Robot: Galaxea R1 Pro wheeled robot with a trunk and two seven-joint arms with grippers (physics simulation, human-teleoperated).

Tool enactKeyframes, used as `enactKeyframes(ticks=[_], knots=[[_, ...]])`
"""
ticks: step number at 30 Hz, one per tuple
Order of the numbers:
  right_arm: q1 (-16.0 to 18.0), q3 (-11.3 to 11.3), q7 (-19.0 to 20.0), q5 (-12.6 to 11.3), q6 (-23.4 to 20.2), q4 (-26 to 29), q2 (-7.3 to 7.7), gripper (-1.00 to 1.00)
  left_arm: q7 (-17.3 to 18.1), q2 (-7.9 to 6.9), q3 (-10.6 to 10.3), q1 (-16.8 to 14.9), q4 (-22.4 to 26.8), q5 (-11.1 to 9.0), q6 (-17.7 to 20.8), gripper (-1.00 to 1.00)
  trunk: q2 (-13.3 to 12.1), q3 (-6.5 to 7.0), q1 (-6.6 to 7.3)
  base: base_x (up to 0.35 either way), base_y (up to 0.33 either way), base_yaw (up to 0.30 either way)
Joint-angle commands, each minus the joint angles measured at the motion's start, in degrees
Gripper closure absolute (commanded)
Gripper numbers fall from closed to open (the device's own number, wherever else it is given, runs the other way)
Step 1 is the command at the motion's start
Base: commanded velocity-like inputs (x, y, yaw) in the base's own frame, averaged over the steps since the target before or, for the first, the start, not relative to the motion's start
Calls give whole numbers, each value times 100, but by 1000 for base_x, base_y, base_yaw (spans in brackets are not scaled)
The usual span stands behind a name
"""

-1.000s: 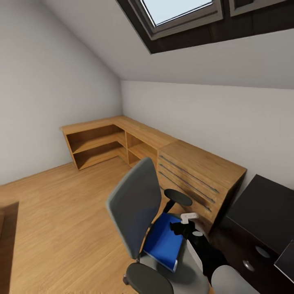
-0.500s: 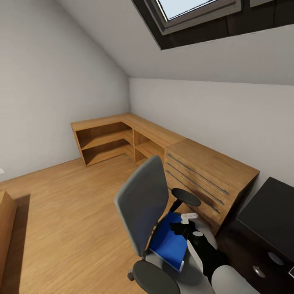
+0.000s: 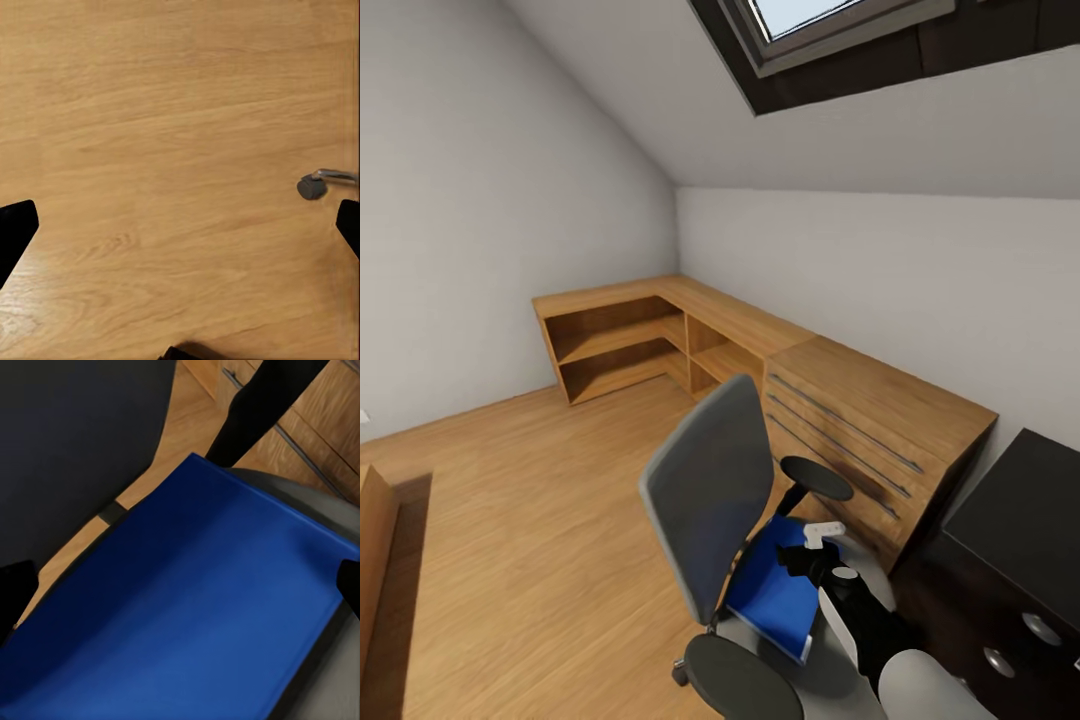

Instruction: In the bedroom, organize the workspace by keeping the computer under the desk, ensuring the monitor is on the desk, placing the keyboard on the desk next to the monitor, placing the mouse on the desk next to the keyboard, moving the folder from the swivel chair onto the desk next to the mouse, stacking the notebook on top of the folder with the pen on top of the notebook, and positioning the swivel chair next to the desk.

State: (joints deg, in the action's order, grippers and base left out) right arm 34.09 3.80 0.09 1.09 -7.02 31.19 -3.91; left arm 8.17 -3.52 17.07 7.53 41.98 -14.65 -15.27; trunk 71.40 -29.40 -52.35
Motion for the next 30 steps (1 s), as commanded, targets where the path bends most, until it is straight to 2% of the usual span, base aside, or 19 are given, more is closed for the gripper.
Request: enactKeyframes(ticks=[1,2,4,5,7,9,12,15,17,21,30], knots=[[1,8,1,13,-36,10,5,-100,42,-4,14,2,366,-62,465,-100,45,-24,-23,0,0,0],[1,7,0,16,-36,10,10,-100,15,-8,18,2,708,-64,919,-100,85,-42,-45,0,0,0],[1,4,-3,18,-36,10,16,-100,-42,-15,20,2,1084,-68,1341,-100,165,-77,-89,0,0,0],[1,1,-5,20,-36,10,23,-100,-133,-17,24,2,1502,-73,1704,-100,205,-95,-111,0,0,0],[1,1,-7,21,-35,10,36,-100,-311,-12,24,2,2087,-83,2114,-100,285,-131,-155,0,0,0],[1,1,-8,22,-29,10,45,-100,-472,-4,25,2,2498,-96,2351,-100,366,-167,-199,0,0,0],[1,-1,-8,22,-25,15,55,-100,-588,11,25,2,2769,-106,2496,-100,486,-221,-265,0,0,0],[100,-98,89,-33,-49,113,-43,-100,-505,104,121,2,2864,-9,2397,-100,484,-220,-264,0,0,0],[165,-161,123,-33,-49,178,-108,-100,-505,104,121,2,2928,55,2335,-100,484,-220,-264,0,0,0],[295,-191,123,-21,-50,308,-111,-100,-514,162,121,2,3056,77,2335,-100,484,-220,-264,0,0,0],[319,-187,124,-20,-31,514,-53,-100,-526,144,122,2,3346,73,2335,-100,484,-220,-264,0,0,0]])
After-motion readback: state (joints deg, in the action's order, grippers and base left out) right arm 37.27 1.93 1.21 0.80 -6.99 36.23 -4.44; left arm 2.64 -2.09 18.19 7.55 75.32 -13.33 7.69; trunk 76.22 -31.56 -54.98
